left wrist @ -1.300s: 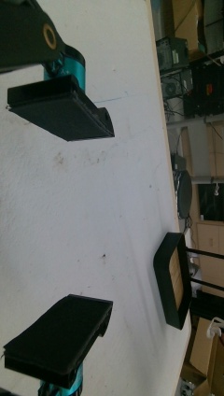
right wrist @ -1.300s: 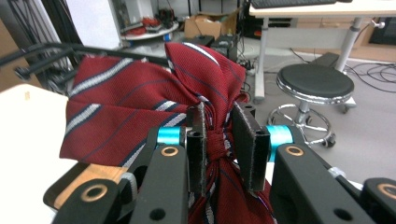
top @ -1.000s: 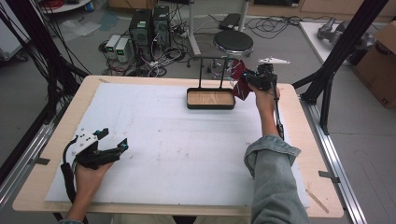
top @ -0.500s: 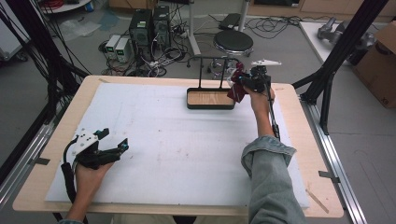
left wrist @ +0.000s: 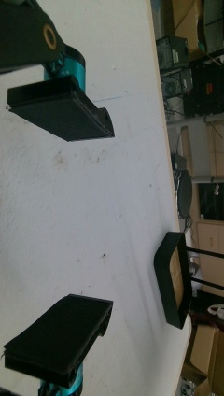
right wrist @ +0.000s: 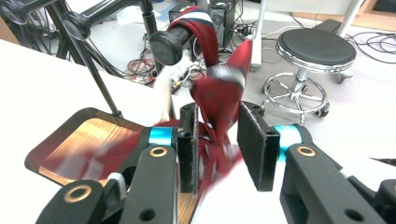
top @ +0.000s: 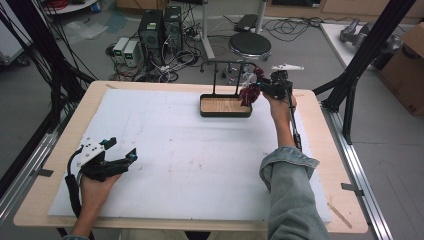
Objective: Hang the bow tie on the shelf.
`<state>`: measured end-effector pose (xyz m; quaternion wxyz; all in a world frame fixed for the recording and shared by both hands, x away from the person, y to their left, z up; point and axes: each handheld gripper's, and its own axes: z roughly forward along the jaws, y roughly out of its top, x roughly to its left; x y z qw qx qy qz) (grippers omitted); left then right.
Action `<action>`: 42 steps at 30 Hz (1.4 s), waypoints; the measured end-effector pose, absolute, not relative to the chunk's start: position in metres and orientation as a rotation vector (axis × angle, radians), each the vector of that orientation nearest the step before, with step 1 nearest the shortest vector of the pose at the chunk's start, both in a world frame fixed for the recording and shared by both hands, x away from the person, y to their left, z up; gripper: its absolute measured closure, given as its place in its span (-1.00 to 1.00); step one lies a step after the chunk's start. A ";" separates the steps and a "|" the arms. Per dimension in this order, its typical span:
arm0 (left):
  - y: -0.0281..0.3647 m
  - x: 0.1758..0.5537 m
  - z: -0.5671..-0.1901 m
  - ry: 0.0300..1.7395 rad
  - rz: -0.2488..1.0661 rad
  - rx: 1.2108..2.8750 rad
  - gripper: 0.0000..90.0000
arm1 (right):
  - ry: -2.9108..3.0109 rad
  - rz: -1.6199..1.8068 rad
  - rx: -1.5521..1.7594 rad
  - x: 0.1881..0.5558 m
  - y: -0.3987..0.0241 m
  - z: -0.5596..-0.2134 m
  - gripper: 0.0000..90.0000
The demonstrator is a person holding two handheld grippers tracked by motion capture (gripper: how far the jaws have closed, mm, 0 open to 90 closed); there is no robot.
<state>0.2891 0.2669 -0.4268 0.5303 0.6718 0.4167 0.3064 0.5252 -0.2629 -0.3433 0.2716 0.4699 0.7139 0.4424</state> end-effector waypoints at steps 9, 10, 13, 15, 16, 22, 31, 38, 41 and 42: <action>0.266 0.289 -0.427 0.994 0.732 1.607 -0.67 | 1.887 1.220 1.261 0.514 -0.274 -0.330 0.43; 0.266 0.289 -0.427 0.993 0.731 1.607 -0.67 | 1.885 1.226 1.257 0.512 -0.276 -0.328 0.42; 0.266 0.289 -0.427 0.990 0.733 1.612 -0.66 | 1.873 1.245 1.252 0.508 -0.279 -0.323 0.38; 0.265 0.289 -0.427 0.990 0.734 1.608 -0.67 | 1.868 1.254 1.248 0.504 -0.281 -0.319 0.34; 0.265 0.290 -0.427 0.991 0.734 1.609 -0.67 | 1.864 1.259 1.246 0.503 -0.282 -0.318 0.32; 0.264 0.290 -0.427 0.989 0.729 1.608 -0.67 | 1.840 1.286 1.225 0.489 -0.288 -0.304 0.18; 0.264 0.290 -0.426 0.987 0.730 1.612 -0.67 | 1.768 1.317 1.187 0.462 -0.299 -0.283 0.04; 0.261 0.292 -0.427 0.983 0.726 1.616 -0.67 | 1.732 1.344 1.174 0.432 -0.311 -0.282 -0.21; 0.261 0.292 -0.427 0.985 0.725 1.619 -0.67 | 1.723 1.354 1.171 0.423 -0.312 -0.281 -0.29; 0.260 0.292 -0.427 0.987 0.724 1.618 -0.67 | 1.736 1.348 1.172 0.420 -0.313 -0.279 -0.34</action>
